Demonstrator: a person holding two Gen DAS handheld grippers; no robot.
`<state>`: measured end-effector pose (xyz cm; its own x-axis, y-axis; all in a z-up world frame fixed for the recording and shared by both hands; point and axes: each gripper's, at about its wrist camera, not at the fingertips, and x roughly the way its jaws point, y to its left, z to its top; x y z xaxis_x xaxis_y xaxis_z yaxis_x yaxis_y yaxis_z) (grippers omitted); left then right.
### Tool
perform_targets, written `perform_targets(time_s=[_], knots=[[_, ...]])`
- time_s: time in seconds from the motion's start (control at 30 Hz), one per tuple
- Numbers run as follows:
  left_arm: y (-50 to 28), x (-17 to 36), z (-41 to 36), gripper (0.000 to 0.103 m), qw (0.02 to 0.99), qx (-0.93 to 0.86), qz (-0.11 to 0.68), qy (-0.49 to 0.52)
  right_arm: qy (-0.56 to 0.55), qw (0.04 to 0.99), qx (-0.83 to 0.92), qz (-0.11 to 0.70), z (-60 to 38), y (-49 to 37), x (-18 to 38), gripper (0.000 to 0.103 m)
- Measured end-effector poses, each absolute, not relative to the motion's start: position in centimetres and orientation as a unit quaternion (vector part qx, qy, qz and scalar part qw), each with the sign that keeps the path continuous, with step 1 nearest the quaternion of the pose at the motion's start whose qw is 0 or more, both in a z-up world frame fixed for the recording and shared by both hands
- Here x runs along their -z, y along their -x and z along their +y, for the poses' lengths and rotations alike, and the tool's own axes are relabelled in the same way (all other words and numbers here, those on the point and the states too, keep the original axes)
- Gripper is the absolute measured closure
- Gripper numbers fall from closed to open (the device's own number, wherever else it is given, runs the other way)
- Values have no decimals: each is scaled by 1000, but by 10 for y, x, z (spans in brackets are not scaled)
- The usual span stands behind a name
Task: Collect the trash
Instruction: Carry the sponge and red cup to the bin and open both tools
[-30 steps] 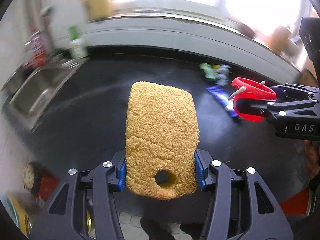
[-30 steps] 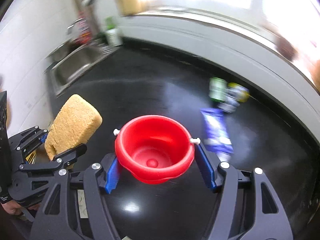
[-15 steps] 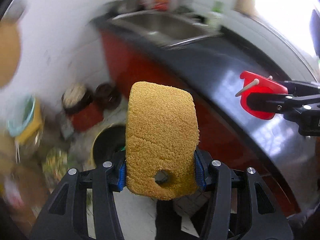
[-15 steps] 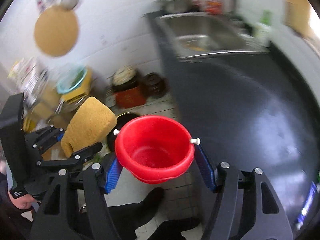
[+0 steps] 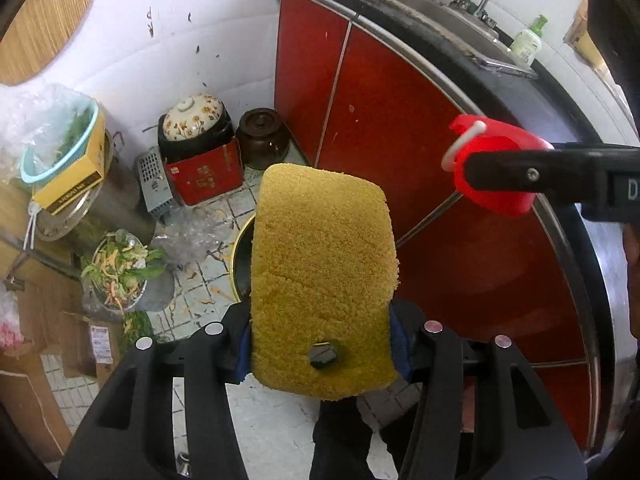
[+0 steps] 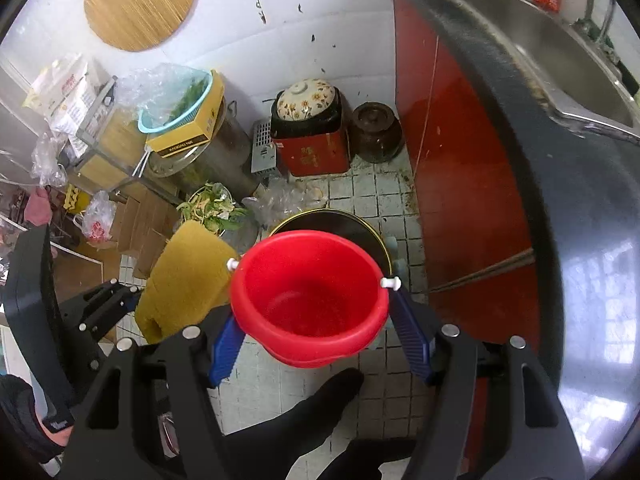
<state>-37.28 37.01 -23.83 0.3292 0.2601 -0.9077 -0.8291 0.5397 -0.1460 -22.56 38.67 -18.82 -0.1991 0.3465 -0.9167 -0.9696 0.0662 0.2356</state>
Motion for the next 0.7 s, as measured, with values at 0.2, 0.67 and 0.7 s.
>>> perform_targets(time_s=[0.2,0.67,0.7], knots=[[367,262,383,27,748,-351,461,325,334,531,-596,502,405,226,213,26],[372,266,383,18,741,-364,469,314,327,530,-588,515,405,216,218,20],[371,264,381,18,742,-364,469,312,325,532,-588,515,403,215,216,20]])
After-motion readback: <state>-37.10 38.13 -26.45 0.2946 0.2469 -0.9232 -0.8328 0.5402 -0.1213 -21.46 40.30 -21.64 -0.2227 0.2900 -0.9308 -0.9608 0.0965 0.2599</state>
